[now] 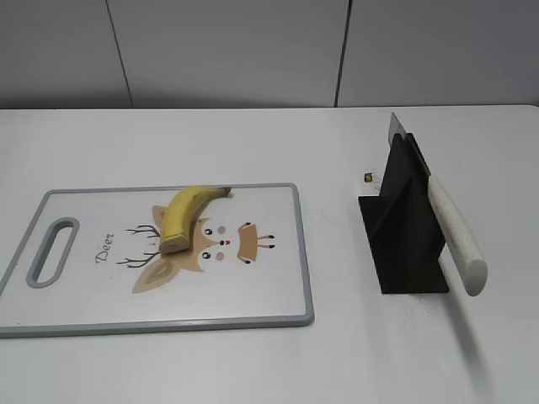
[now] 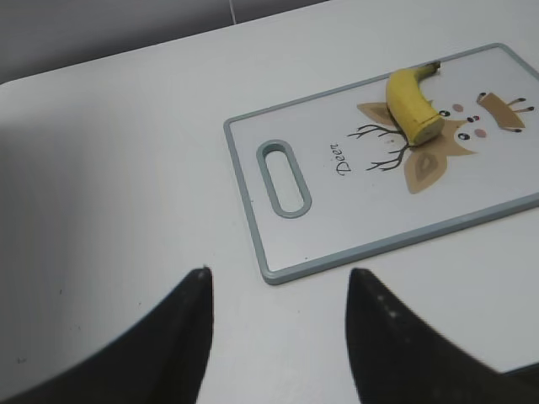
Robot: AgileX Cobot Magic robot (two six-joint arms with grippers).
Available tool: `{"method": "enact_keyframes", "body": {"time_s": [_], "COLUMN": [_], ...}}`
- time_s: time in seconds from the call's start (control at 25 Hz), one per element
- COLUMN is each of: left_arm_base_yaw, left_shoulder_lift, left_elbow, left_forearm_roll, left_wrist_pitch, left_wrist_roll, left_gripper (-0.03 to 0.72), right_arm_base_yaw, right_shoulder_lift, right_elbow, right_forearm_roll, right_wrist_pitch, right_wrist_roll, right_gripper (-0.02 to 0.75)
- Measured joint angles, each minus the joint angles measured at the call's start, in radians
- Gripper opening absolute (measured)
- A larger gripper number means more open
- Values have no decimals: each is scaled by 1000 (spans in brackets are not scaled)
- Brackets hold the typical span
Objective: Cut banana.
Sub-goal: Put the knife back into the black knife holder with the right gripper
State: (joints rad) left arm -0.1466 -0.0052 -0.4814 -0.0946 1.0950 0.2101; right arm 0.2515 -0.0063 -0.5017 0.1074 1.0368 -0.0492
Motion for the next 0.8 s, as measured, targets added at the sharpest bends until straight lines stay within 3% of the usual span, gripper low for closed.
{"method": "enact_keyframes", "body": {"time_s": [0.32, 0.8], "left_arm_base_yaw": [56, 89], "left_shoulder_lift": [0, 0], "left_elbow": [0, 0], "left_forearm_roll": [0, 0], "left_wrist_pitch": [0, 0], "left_wrist_roll": [0, 0], "left_gripper": [492, 492], "right_arm_base_yaw": [-131, -136], "right_shoulder_lift": [0, 0], "right_elbow": [0, 0], "right_forearm_roll": [0, 1], "right_wrist_pitch": [0, 0], "right_wrist_roll": [0, 0], "right_gripper": [582, 583]}}
